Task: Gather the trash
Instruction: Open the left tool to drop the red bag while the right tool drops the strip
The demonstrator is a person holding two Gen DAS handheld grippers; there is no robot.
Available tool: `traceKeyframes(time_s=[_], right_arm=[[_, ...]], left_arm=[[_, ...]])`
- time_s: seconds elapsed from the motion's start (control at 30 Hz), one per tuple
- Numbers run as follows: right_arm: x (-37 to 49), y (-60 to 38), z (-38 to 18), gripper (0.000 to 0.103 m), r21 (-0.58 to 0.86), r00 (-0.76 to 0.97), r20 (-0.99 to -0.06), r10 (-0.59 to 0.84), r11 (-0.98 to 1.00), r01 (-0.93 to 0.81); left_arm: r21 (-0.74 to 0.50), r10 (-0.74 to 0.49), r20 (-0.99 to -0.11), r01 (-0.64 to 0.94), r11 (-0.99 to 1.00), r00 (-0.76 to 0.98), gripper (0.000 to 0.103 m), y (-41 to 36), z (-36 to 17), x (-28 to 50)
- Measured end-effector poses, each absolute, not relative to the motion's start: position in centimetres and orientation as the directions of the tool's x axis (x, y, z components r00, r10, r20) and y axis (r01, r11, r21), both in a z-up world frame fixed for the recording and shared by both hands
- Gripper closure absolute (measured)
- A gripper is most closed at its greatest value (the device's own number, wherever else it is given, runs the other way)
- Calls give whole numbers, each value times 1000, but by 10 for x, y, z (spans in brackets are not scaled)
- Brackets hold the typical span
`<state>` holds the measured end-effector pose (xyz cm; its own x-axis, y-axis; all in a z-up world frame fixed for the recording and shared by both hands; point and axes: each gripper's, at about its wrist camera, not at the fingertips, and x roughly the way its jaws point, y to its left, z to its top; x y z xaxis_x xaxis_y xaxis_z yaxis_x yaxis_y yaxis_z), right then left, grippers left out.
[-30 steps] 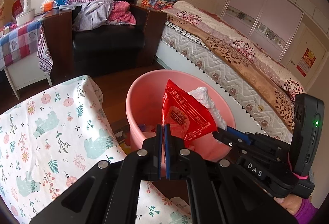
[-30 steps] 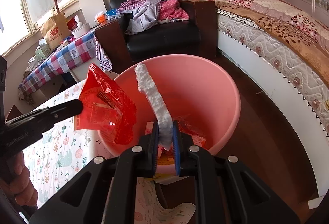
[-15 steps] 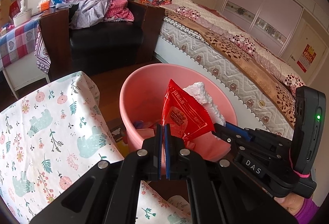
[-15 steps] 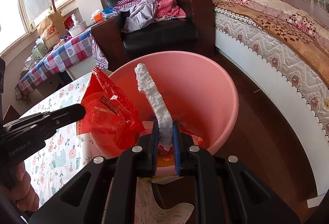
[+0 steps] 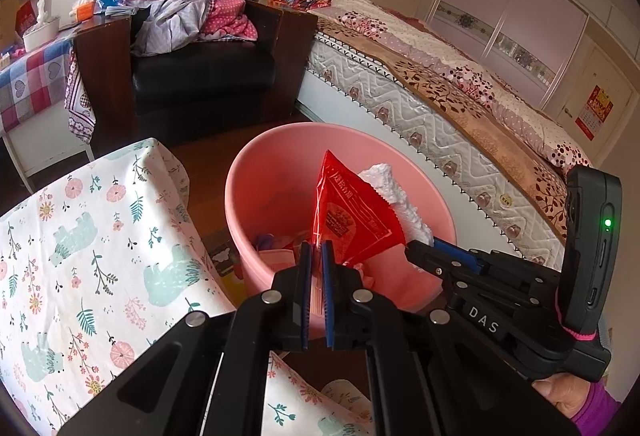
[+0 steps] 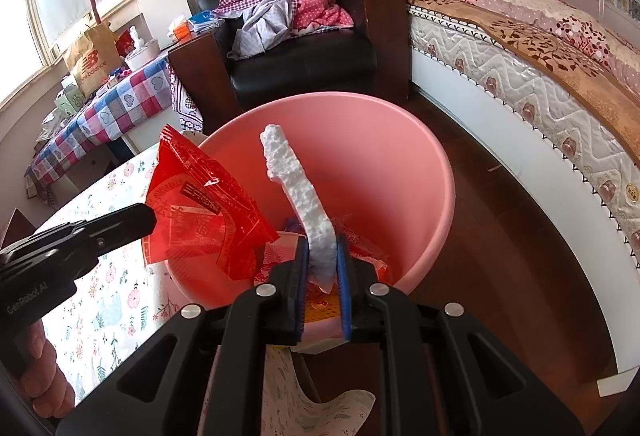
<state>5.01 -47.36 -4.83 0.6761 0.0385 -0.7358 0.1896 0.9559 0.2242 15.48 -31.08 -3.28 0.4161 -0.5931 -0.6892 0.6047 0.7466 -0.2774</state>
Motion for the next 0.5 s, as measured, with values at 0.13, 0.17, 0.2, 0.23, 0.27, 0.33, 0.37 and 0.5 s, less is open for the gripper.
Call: traceKeyframes(time_s=[0.13, 0.17, 0.2, 0.23, 0.27, 0.33, 0.37, 0.5], right_arm=[[50, -474, -49, 84, 227, 674, -738, 41, 955, 191], [50, -475, -49, 80, 228, 676, -736, 40, 955, 192], [50, -475, -49, 75, 232, 679, -733, 42, 954, 191], [49, -476, -49, 73, 234, 681, -731, 44, 953, 190], [49, -476, -48, 73, 235, 683, -729, 44, 953, 190], [49, -477, -48, 73, 234, 684, -728, 43, 954, 189], [48, -477, -47, 73, 235, 685, -727, 43, 953, 189], [48, -477, -47, 73, 236, 685, -727, 45, 953, 188]], left_arm=[[-286, -602, -686, 609, 739, 408, 95, -310, -32, 154], [-286, -602, -687, 609, 739, 408, 94, -311, -31, 154], [-286, -602, -686, 610, 739, 408, 92, -311, -31, 154], [-286, -602, -686, 610, 739, 409, 91, -311, -30, 154], [-285, -603, -685, 611, 739, 410, 90, -311, -30, 153], [-285, -605, -682, 613, 737, 411, 87, -312, -29, 152], [-283, -605, -681, 613, 737, 412, 86, -312, -29, 152], [-280, -606, -675, 614, 738, 421, 74, -312, -26, 150]])
